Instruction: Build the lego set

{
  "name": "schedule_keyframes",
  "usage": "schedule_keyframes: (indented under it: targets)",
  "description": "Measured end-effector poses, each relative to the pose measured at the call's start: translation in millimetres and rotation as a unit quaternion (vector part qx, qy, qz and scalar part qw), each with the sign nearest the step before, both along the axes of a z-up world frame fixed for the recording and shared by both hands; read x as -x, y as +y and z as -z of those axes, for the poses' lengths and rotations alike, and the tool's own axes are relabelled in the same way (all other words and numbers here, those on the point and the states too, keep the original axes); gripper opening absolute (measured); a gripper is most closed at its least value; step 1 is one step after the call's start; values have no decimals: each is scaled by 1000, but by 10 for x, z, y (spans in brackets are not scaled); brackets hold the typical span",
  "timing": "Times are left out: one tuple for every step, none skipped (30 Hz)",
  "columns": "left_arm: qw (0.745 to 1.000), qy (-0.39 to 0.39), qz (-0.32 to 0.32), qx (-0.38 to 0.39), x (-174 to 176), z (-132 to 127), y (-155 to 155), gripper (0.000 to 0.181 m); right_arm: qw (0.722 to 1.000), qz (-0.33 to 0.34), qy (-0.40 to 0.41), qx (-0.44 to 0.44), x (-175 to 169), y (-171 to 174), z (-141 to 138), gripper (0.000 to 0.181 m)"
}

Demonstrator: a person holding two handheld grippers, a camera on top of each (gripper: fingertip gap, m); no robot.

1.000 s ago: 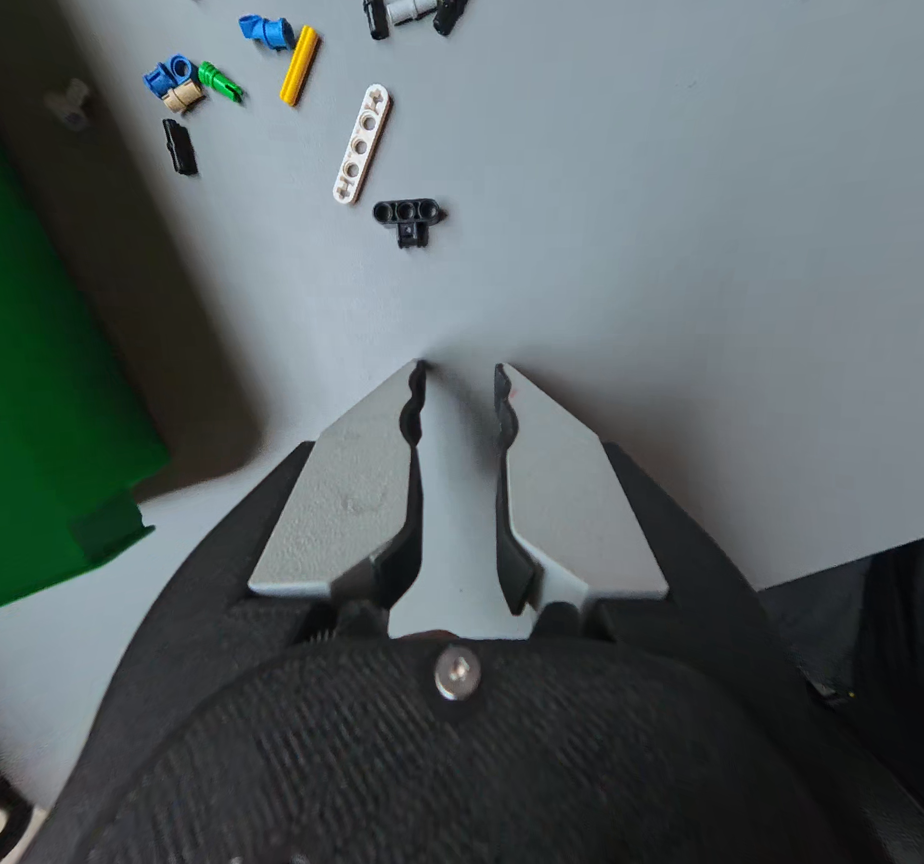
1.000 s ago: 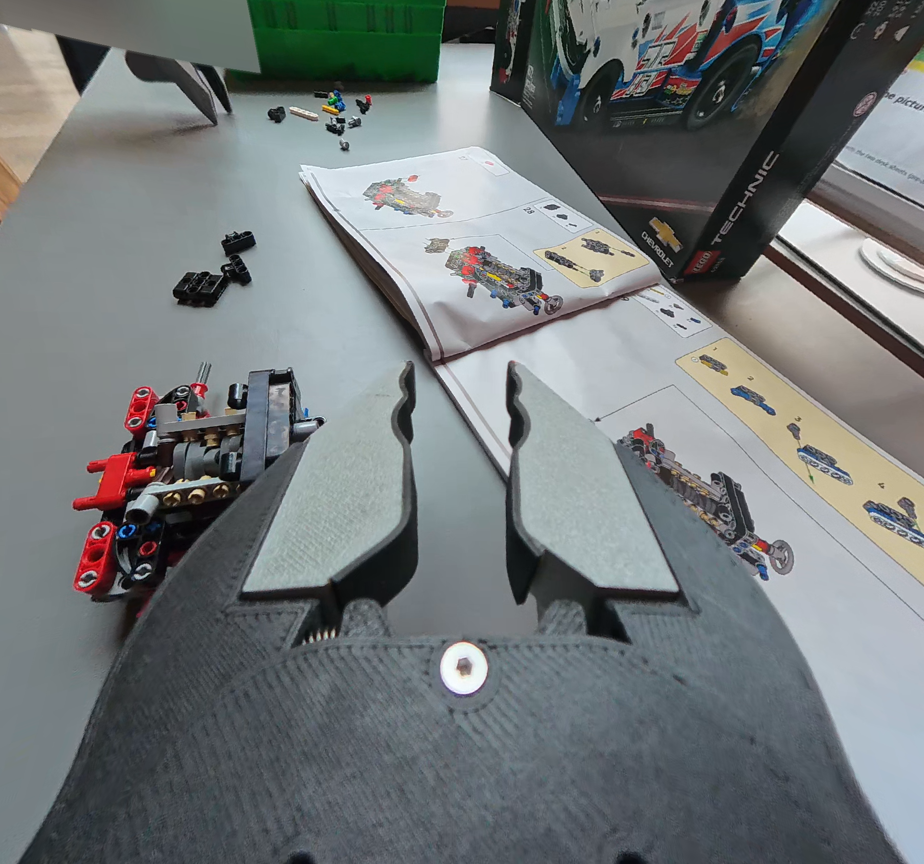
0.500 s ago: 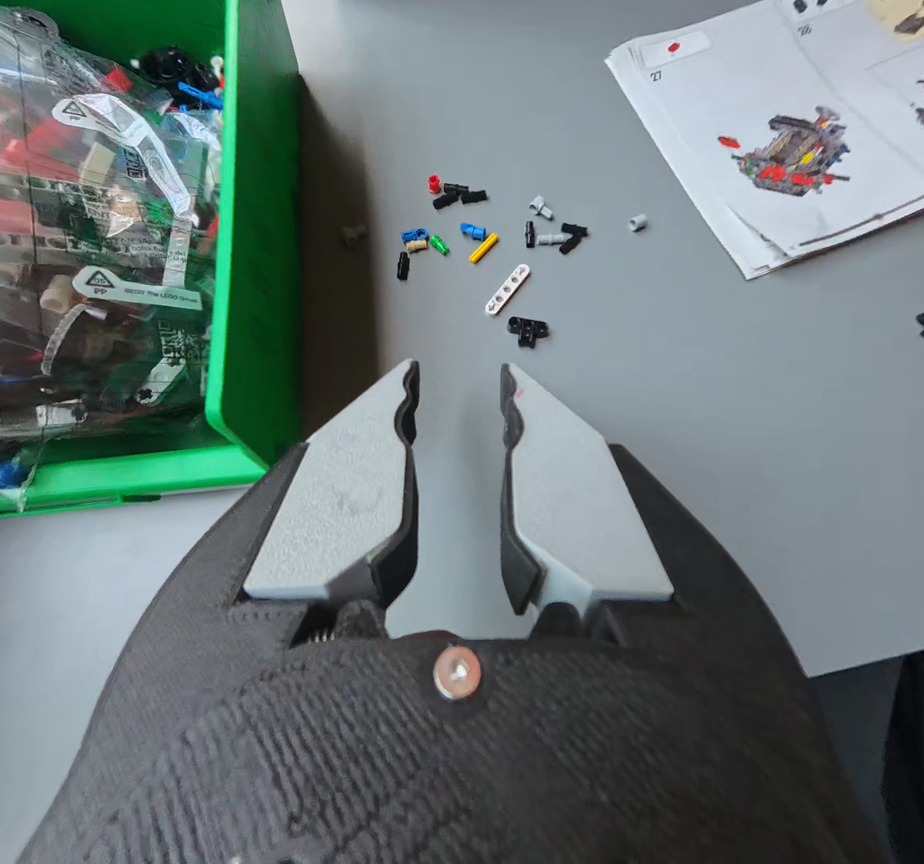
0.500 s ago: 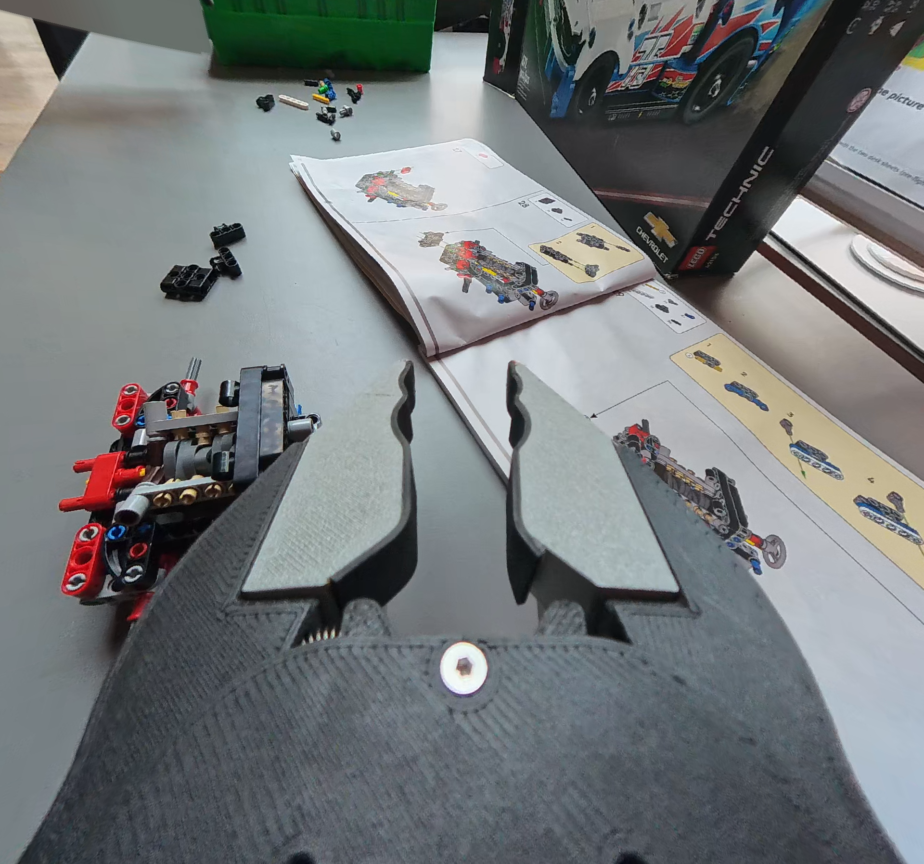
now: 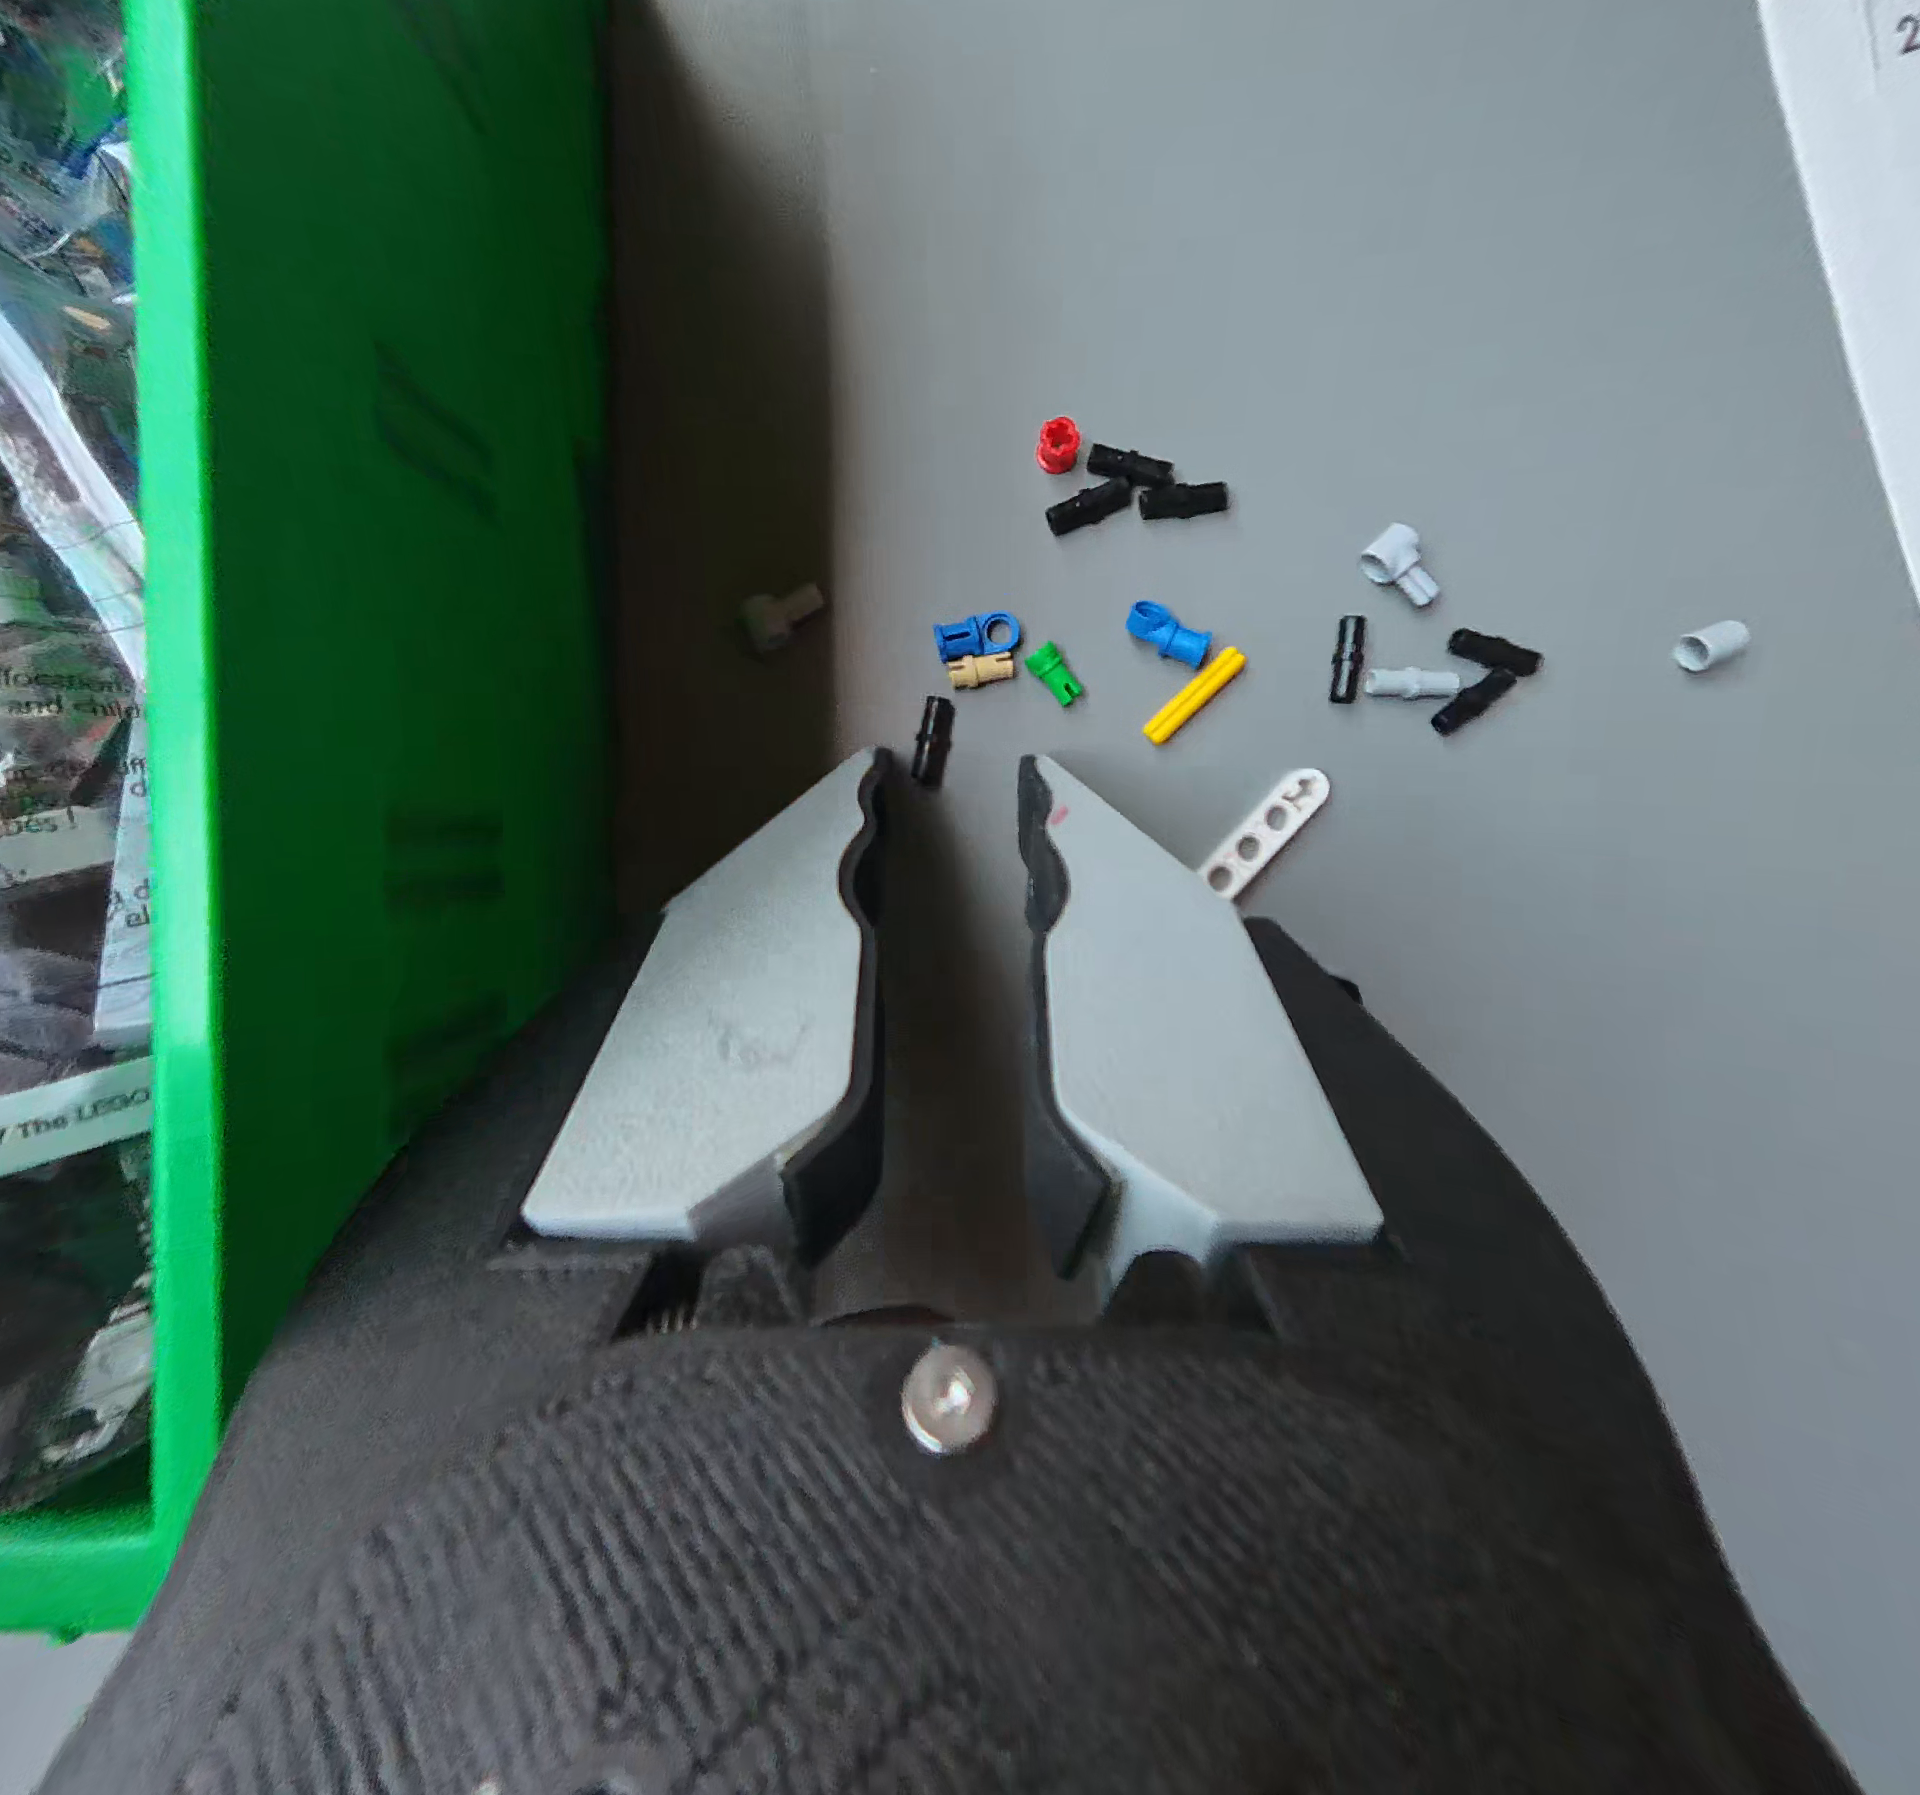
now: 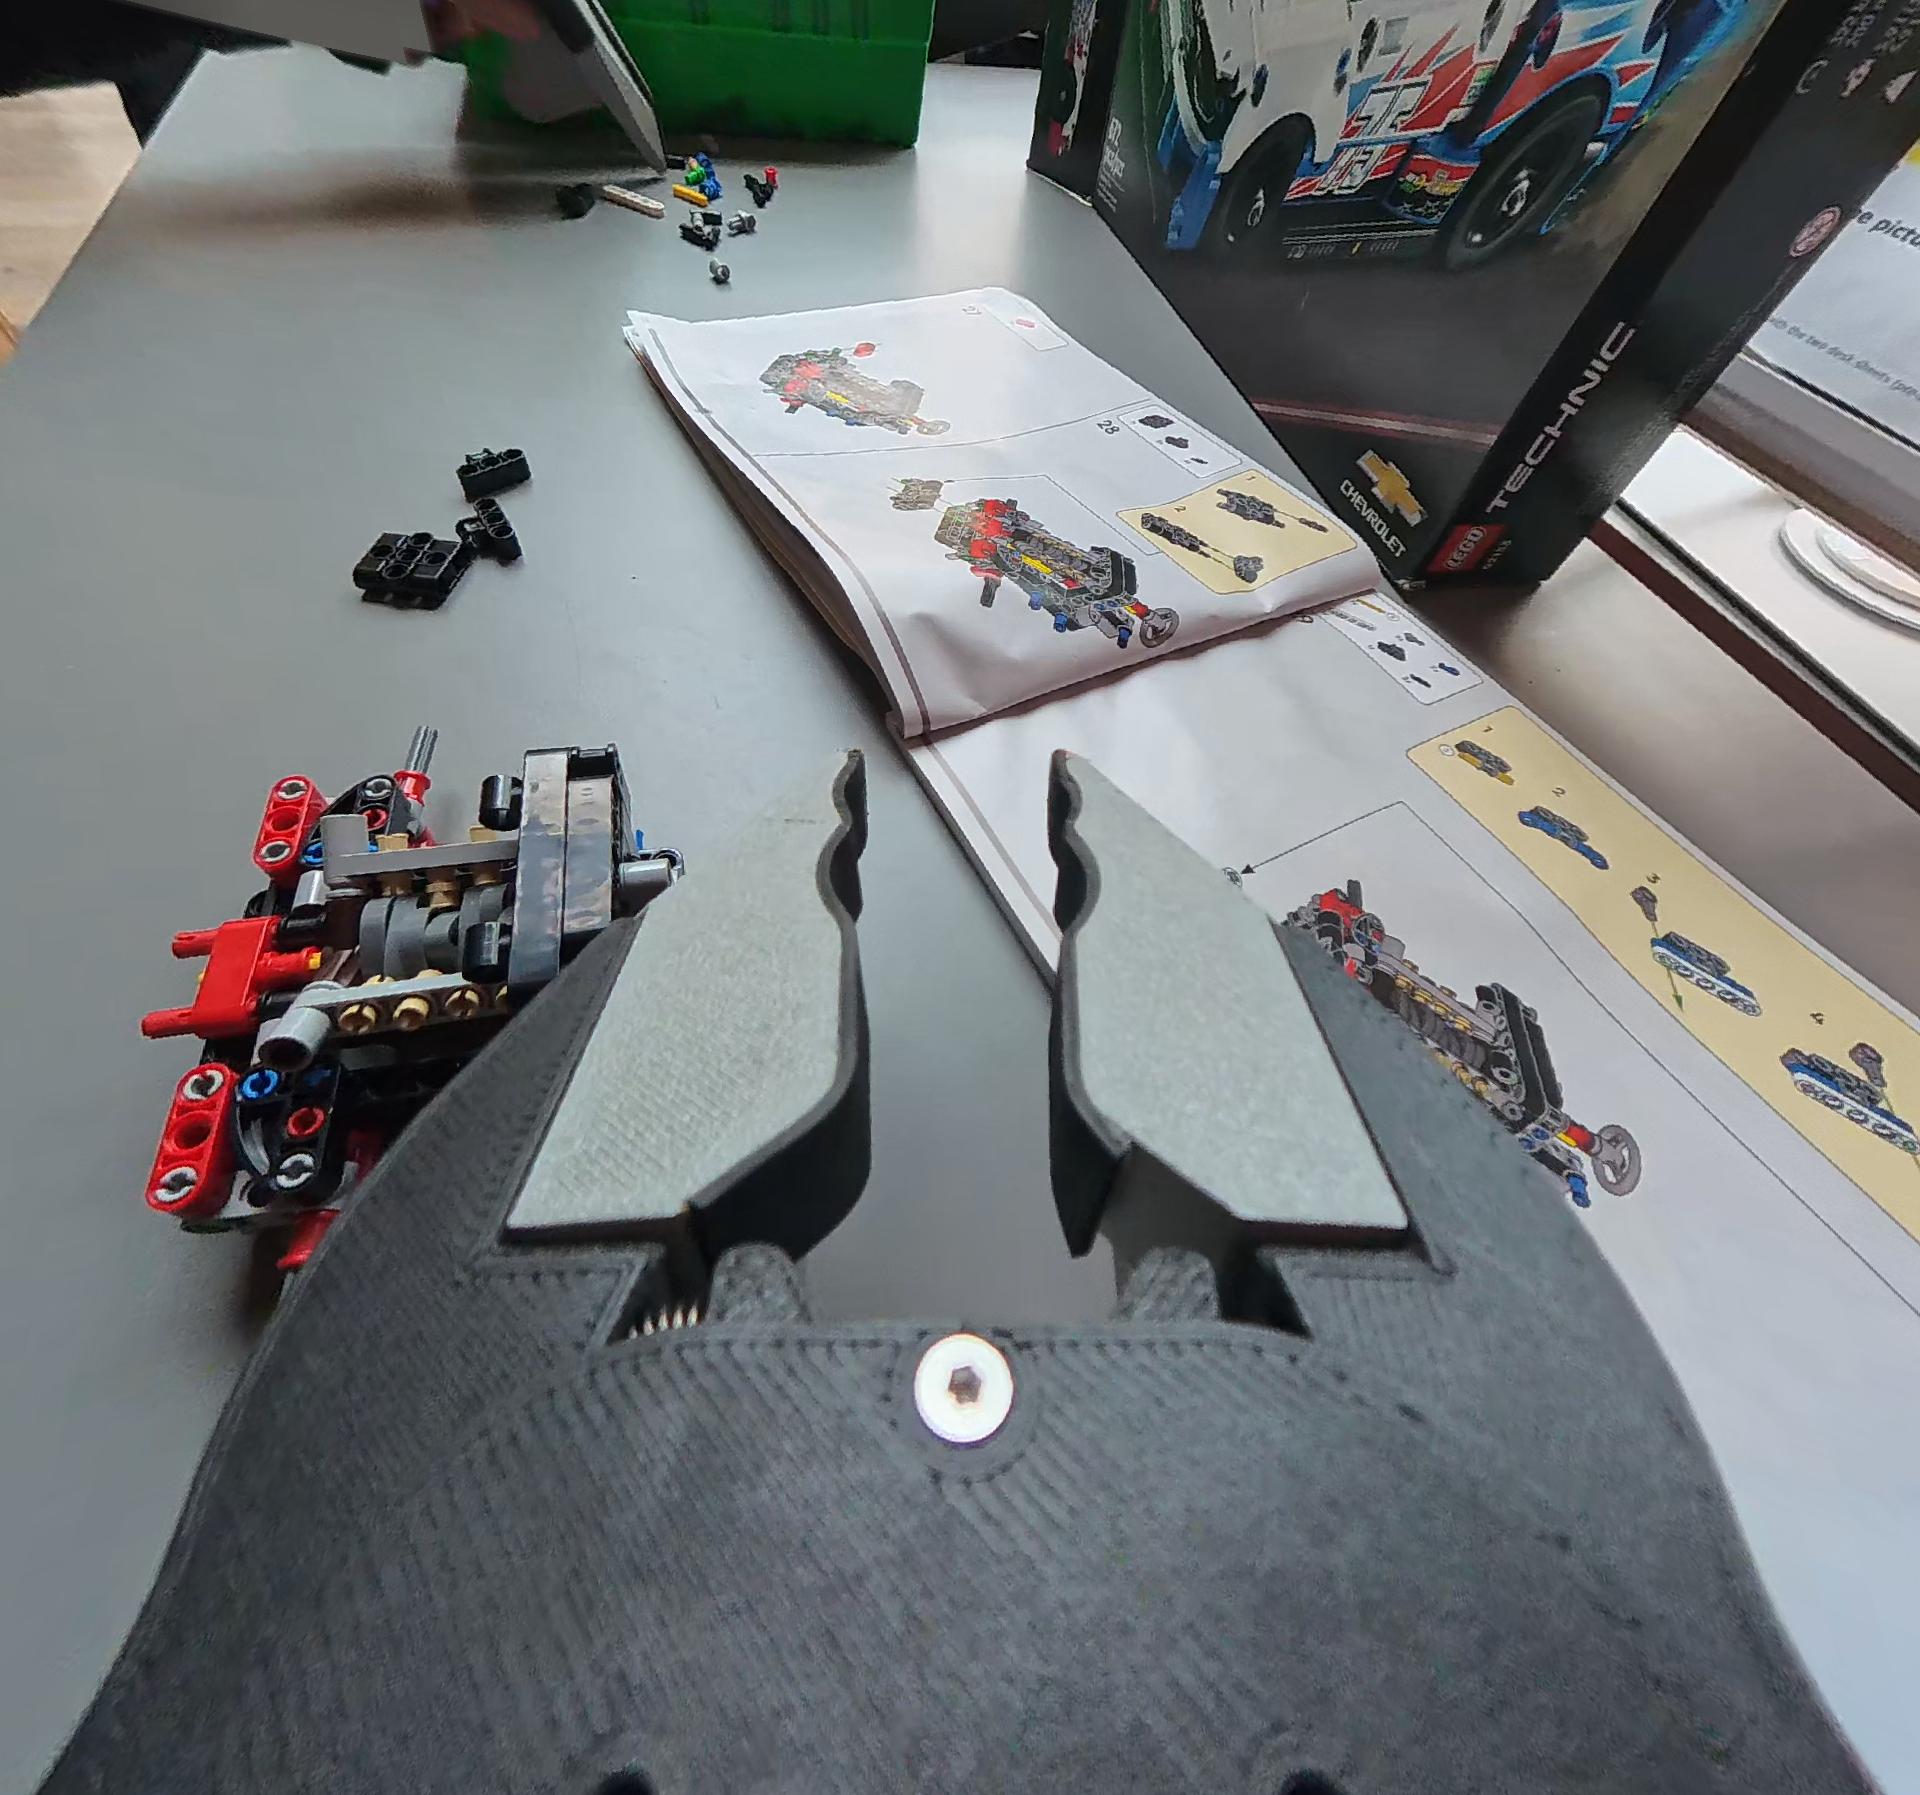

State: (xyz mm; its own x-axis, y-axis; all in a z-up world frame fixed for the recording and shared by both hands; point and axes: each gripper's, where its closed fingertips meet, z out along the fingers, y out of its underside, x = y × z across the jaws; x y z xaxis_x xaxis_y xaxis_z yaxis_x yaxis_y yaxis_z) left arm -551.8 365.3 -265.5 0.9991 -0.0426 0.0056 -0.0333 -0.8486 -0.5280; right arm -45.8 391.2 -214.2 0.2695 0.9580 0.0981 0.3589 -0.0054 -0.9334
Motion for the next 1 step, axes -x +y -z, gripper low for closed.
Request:
schedule_keyframes:
  targets:
    - [1000, 1, -1, 1, 13, 15, 15, 20, 1000, -1, 1, 1, 0, -1, -1, 32]
